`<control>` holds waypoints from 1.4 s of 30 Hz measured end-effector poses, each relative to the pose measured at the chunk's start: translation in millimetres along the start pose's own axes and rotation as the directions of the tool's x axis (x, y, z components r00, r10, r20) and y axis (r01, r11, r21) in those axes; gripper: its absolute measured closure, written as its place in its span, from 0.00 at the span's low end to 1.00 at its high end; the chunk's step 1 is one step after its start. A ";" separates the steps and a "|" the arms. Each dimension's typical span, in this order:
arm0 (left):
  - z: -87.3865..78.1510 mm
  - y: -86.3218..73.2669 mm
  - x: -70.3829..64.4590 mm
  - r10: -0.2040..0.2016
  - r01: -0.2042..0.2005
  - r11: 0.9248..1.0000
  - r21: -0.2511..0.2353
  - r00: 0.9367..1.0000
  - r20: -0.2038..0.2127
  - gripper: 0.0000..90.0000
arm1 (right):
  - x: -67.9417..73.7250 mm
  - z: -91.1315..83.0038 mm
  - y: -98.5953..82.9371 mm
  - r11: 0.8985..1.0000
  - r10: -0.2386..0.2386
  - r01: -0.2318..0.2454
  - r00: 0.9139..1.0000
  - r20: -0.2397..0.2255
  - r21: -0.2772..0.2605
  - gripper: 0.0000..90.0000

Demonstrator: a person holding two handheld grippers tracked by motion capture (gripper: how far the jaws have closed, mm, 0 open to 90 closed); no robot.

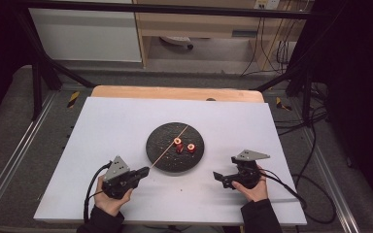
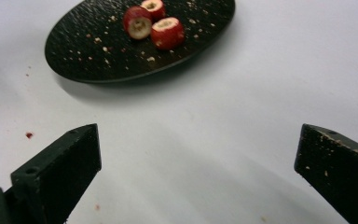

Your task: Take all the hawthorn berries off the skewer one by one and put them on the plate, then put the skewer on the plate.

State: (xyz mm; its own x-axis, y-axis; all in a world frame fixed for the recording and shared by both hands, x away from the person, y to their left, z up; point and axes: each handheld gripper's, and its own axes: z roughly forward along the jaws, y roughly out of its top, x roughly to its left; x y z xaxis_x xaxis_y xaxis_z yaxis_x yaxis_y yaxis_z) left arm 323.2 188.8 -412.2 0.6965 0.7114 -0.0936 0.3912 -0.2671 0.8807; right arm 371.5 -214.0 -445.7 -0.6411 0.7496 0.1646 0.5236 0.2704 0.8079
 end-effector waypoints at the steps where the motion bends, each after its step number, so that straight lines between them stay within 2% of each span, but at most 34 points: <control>1: 0.4 1.1 0.6 -0.001 0.001 1.000 0.006 1.000 -0.001 0.98 | -1.7 -1.2 -1.8 1.000 0.001 -0.001 1.000 0.003 0.002 0.01; 9: 6.3 16.0 5.6 -0.014 0.014 1.000 0.019 1.000 -0.017 0.98 | -9.0 -8.6 -9.8 1.000 -0.003 0.003 1.000 0.024 0.019 0.01; 16: 15.2 30.9 10.9 -0.018 0.019 0.999 0.027 0.999 -0.028 0.98 | -9.6 -10.9 -11.8 1.000 -0.015 0.014 1.000 0.020 0.025 0.01; 21: 25.4 38.7 15.0 -0.037 0.038 0.999 0.036 0.999 -0.037 0.98 | -10.3 -12.0 -13.3 0.999 -0.019 0.019 1.000 0.010 0.025 0.01; 24: 31.8 41.4 16.9 -0.043 0.045 0.998 0.045 0.998 -0.042 0.98 | -9.9 -13.4 -13.7 0.999 -0.018 0.018 1.000 -0.002 0.027 0.01; 31: 49.2 46.5 20.8 -0.042 0.047 0.996 0.074 0.996 -0.075 0.98 | -11.2 -14.3 -13.9 1.000 -0.019 0.019 1.000 0.003 0.022 0.01; 35: 59.8 46.2 22.6 -0.035 0.044 0.995 0.093 0.995 -0.097 0.98 | -11.5 -14.6 -14.6 1.000 -0.019 0.019 1.000 0.001 0.021 0.01; 42: 74.7 44.2 26.4 -0.045 0.058 0.991 0.117 0.993 -0.113 0.98 | -11.4 -15.2 -14.9 1.000 -0.019 0.019 1.000 -0.001 0.022 0.01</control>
State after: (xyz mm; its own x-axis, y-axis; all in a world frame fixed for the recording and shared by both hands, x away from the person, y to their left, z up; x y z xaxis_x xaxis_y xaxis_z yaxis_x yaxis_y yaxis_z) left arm 403.8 147.2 -410.5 0.6056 0.7918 -0.0799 0.4990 -0.2996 0.8131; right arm 362.5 -235.8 -451.0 -0.6514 0.7437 0.1503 0.5236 0.2973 0.7984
